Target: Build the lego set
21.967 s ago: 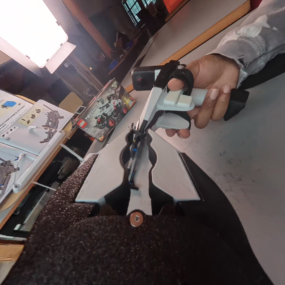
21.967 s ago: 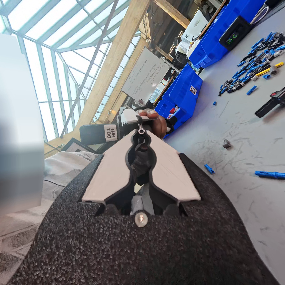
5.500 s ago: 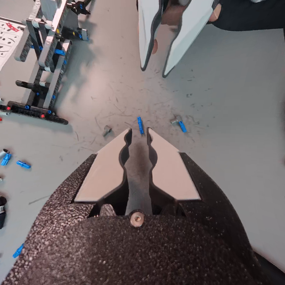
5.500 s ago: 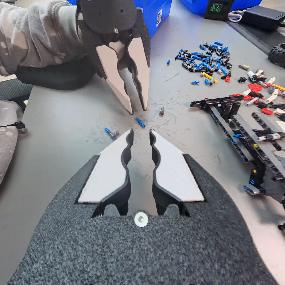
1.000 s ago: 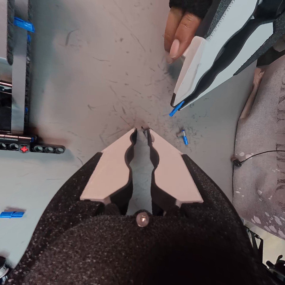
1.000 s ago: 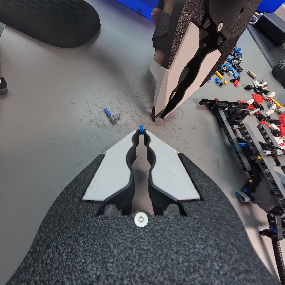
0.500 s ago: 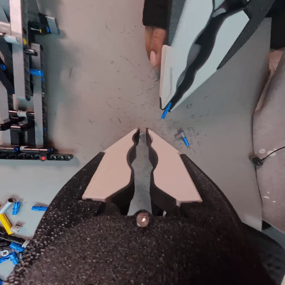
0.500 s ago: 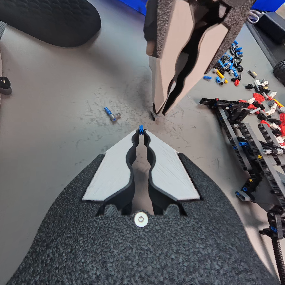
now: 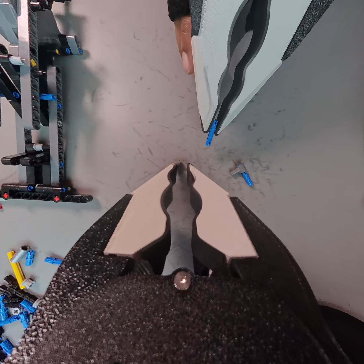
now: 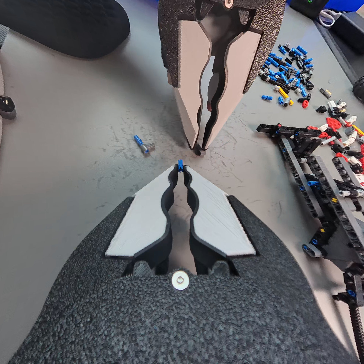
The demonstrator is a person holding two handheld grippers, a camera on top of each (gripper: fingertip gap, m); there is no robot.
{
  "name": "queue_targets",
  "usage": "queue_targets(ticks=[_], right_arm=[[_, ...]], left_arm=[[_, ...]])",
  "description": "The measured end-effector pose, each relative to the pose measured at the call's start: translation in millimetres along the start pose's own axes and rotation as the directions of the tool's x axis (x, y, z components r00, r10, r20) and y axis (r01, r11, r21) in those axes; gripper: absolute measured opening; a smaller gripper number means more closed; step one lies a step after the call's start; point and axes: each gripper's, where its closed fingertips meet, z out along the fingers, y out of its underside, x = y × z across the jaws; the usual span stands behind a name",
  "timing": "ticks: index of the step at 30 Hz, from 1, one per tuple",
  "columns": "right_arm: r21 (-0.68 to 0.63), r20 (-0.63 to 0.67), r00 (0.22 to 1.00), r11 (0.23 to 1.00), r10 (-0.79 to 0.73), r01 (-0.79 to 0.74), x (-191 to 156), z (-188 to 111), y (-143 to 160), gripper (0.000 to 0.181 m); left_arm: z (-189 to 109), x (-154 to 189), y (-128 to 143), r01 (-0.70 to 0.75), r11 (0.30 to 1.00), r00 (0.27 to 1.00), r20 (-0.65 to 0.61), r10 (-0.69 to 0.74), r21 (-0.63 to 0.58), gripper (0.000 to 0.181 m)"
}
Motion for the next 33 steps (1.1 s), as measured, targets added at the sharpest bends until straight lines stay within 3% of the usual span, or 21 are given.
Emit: queue_targets(ticks=[11,17,23,29,33], right_arm=[[0.006,0.004,1.000,1.000,0.004,-0.004,0,-1,-1,0.005],[0.019,0.007,1.000,1.000,0.017,-0.017,2,-3,-2,0.005],[0.034,0.021,0.999,0.999,0.040,-0.040,2,-5,-3,0.005],[-0.001,0.048,0.999,1.000,0.016,-0.016,-5,-2,0,0.005],[-0.042,0.055,0.998,0.999,-0.015,0.017,-2,-1,-2,0.005]], left_arm=[[6,-8,0,0.114,0.994,0.992,-0.061,-0.114,-0.004,0.008],[7,-3,1,0.069,0.997,0.993,-0.091,-0.071,-0.019,0.008],[10,22,-5,-0.022,1.000,0.985,-0.171,0.019,-0.018,0.008],[6,28,-12,0.037,0.997,0.988,-0.152,-0.026,0.071,0.016],[0,23,-7,0.082,0.988,0.995,-0.062,-0.075,0.133,0.015]])
